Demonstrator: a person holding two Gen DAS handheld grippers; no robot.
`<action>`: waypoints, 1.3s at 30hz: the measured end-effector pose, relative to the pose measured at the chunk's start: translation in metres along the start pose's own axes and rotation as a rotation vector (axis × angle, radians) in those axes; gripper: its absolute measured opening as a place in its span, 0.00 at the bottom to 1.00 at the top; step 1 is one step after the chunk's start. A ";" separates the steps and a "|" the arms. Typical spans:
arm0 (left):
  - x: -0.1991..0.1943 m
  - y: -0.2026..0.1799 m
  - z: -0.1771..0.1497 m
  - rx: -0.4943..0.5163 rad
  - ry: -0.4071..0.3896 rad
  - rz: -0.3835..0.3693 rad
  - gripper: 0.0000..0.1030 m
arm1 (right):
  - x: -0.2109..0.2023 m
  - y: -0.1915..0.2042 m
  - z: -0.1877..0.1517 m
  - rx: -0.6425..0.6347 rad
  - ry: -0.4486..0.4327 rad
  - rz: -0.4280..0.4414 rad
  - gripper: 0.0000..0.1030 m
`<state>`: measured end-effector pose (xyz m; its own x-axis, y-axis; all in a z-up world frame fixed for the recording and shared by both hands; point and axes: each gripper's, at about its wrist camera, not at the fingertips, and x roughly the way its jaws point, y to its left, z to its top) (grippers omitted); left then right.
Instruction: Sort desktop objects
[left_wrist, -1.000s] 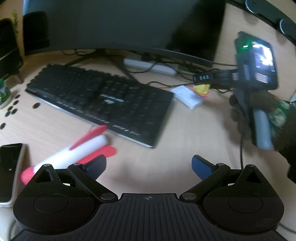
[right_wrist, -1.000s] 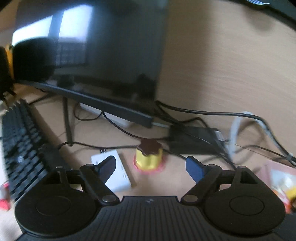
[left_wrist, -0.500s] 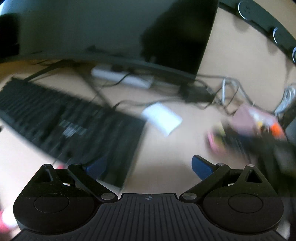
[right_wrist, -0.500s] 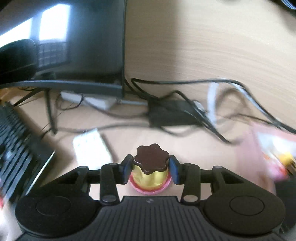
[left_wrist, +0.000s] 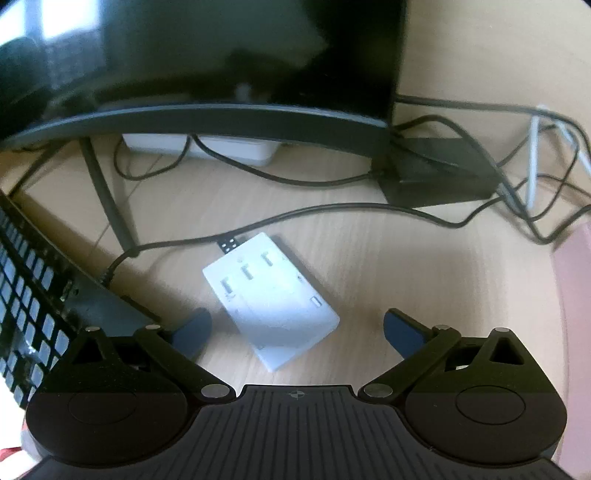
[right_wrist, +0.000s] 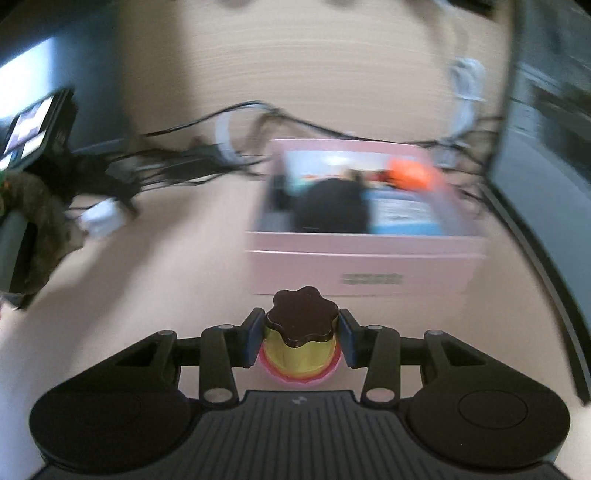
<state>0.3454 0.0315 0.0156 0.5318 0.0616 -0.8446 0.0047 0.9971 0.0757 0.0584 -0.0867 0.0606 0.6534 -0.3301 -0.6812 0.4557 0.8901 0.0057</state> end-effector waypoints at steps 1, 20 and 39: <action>0.002 -0.002 -0.001 -0.007 -0.006 0.010 1.00 | -0.004 -0.010 -0.002 0.009 -0.006 -0.016 0.40; -0.150 -0.060 -0.187 0.364 -0.187 -0.360 0.51 | -0.004 -0.068 -0.007 -0.110 -0.013 0.055 0.45; -0.146 -0.025 -0.215 0.174 -0.124 -0.099 0.83 | -0.016 -0.110 -0.066 -0.052 0.069 0.083 0.99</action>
<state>0.0857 0.0071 0.0227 0.6213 -0.0531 -0.7818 0.2021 0.9748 0.0944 -0.0421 -0.1590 0.0227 0.6434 -0.2337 -0.7290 0.3687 0.9291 0.0276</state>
